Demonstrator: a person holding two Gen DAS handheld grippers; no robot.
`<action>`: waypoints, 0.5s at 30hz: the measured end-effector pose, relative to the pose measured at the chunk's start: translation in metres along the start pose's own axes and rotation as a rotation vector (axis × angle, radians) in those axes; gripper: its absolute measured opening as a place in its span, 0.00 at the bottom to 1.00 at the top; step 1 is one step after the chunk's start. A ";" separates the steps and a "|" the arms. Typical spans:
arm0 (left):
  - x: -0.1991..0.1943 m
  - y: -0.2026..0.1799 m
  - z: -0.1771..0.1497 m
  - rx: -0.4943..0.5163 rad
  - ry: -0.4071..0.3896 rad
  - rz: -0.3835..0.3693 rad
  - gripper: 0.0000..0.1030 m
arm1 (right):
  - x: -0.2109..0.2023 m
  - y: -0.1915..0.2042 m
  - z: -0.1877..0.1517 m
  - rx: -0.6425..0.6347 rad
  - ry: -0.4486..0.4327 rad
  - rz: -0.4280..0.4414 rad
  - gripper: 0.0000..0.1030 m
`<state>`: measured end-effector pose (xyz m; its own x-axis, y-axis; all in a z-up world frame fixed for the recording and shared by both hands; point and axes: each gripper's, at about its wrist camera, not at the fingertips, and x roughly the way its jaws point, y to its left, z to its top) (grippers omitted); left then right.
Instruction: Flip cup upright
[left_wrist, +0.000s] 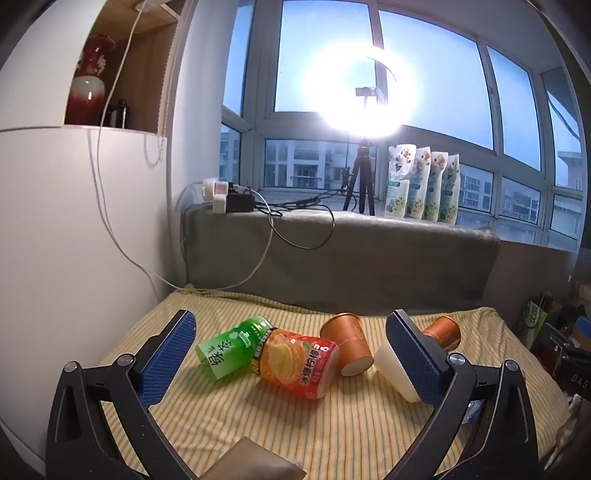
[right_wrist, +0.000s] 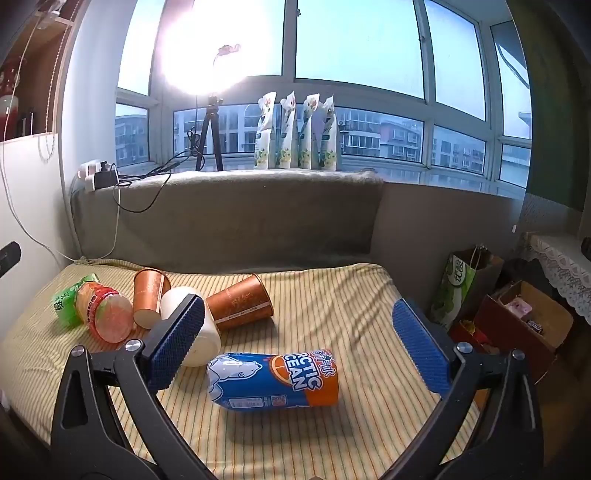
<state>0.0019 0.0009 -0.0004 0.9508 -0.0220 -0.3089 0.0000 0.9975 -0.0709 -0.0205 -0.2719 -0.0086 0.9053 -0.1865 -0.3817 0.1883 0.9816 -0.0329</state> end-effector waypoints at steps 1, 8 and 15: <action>0.001 0.000 0.000 0.002 0.004 -0.004 0.99 | 0.000 0.000 0.000 0.009 0.009 0.003 1.00; 0.001 0.000 -0.006 0.014 0.001 0.007 0.99 | 0.000 0.001 -0.001 0.003 0.003 0.001 1.00; -0.001 -0.003 -0.006 0.022 -0.008 0.010 0.99 | 0.000 0.001 -0.001 0.000 0.004 0.002 1.00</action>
<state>-0.0006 -0.0029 -0.0054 0.9534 -0.0112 -0.3016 -0.0030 0.9989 -0.0468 -0.0205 -0.2707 -0.0098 0.9044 -0.1839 -0.3851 0.1860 0.9820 -0.0321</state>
